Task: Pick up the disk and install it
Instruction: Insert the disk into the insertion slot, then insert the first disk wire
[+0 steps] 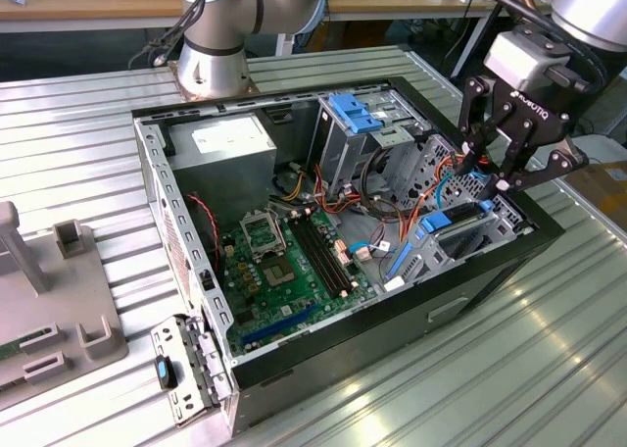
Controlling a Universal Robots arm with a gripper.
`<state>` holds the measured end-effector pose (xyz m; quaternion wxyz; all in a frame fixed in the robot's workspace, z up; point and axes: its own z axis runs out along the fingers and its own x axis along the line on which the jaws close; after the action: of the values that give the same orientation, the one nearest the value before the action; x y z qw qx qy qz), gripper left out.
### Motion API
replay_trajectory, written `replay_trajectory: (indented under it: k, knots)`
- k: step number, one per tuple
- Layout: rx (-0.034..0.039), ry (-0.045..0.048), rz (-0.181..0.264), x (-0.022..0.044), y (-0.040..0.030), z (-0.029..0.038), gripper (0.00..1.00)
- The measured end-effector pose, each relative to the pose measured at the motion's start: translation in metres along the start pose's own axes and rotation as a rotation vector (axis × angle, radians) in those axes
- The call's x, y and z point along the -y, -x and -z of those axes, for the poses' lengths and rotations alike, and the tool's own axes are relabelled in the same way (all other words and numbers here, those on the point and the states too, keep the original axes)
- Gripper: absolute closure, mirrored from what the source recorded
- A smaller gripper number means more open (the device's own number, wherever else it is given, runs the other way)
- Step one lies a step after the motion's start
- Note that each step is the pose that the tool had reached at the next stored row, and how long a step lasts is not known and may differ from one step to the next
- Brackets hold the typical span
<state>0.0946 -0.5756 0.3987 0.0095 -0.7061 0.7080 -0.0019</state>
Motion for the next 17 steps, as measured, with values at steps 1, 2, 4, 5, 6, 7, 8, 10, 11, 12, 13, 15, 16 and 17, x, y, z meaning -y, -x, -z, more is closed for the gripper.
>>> replay_trajectory:
  k: [1,2,4,5,6,7,8,10,11,12,13,15,16,17]
  knots:
    - [0.0000,0.0000,0.000,0.0024,0.0001,0.0000,0.56]
    - [0.0000,0.0000,0.000,0.0042,0.0002,-0.0001,0.56]
    - [0.0001,0.0000,0.000,0.0058,0.0006,-0.0002,0.56]
    - [0.0001,0.0000,0.000,0.0060,0.0007,-0.0001,0.56]
    - [0.0001,0.0000,0.000,0.0062,0.0008,-0.0002,0.56]
    - [0.0000,0.0000,0.000,0.0062,0.0008,-0.0001,0.56]
    - [0.0000,0.0000,0.000,0.0062,0.0008,-0.0001,0.56]
    - [0.0000,0.0000,0.000,0.0063,0.0008,-0.0001,0.56]
    - [0.0001,0.0000,0.000,0.0063,0.0008,-0.0002,0.56]
    - [0.0000,0.0000,0.000,0.0063,0.0008,-0.0001,0.56]
    - [0.0000,0.0000,0.000,0.0063,0.0008,-0.0001,0.56]
    - [0.0000,0.0000,0.000,0.0064,0.0009,-0.0001,0.56]
    - [0.0000,0.0000,0.000,0.0064,0.0009,-0.0001,0.56]
    - [0.0000,0.0000,0.000,0.0066,0.0009,-0.0001,0.56]
